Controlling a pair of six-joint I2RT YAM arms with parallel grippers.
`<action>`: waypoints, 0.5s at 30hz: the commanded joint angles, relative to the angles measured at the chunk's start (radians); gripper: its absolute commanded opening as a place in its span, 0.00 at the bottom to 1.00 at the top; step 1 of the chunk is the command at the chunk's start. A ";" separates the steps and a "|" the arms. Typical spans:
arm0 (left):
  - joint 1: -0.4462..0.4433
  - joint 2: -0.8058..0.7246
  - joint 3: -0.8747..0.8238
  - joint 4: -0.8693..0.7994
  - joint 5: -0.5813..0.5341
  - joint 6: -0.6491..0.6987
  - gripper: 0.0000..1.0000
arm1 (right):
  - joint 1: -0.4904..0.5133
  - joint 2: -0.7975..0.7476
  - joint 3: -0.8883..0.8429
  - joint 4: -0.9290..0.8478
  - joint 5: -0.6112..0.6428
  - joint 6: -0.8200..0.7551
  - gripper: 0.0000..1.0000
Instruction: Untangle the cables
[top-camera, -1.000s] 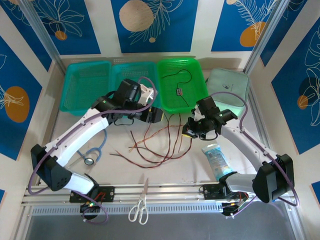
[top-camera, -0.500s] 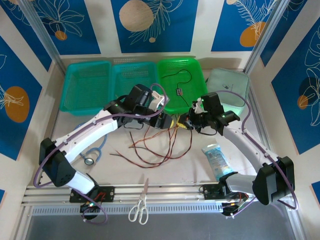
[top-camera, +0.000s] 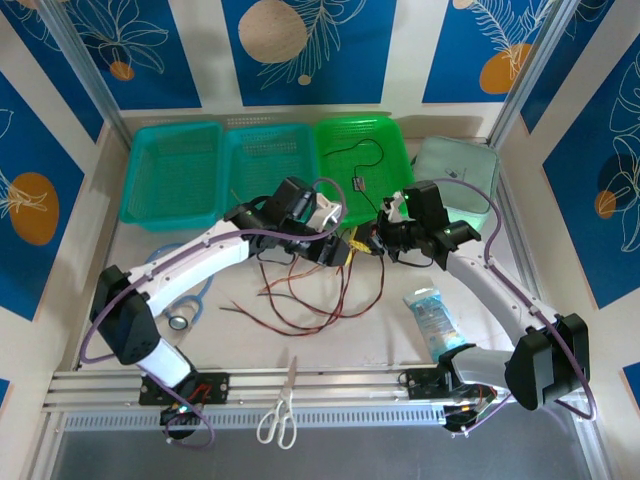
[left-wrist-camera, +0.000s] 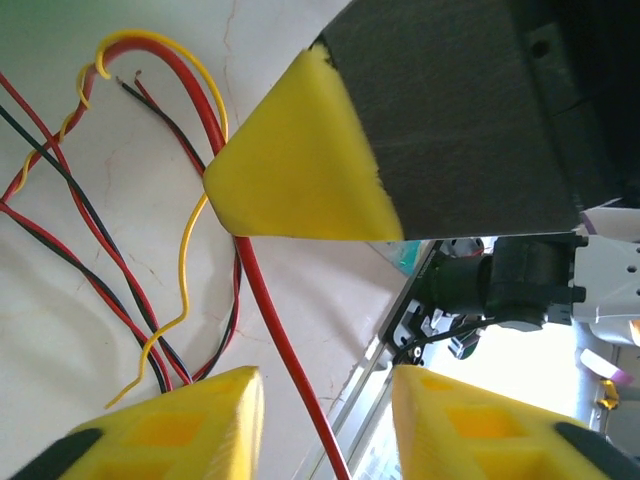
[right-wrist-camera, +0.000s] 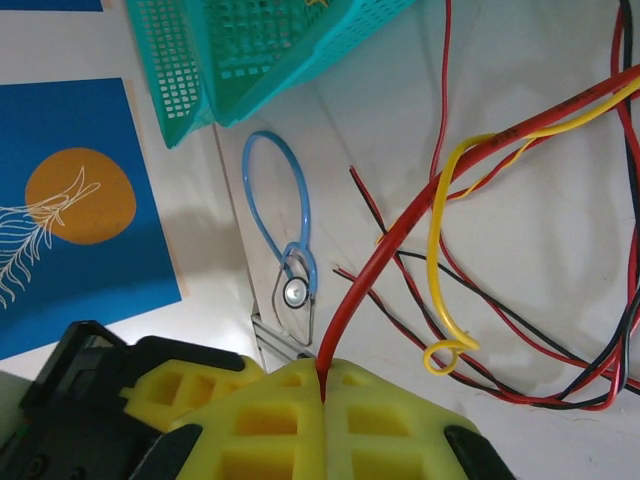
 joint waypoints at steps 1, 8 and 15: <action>-0.018 0.022 0.004 -0.007 0.005 0.015 0.33 | -0.007 -0.017 0.030 0.021 -0.046 0.021 0.00; -0.020 0.030 0.014 -0.010 -0.012 0.014 0.08 | -0.014 -0.019 0.036 0.026 -0.058 0.019 0.00; -0.017 0.039 0.065 -0.007 -0.013 -0.017 0.00 | -0.035 -0.103 0.017 0.032 -0.035 0.002 0.36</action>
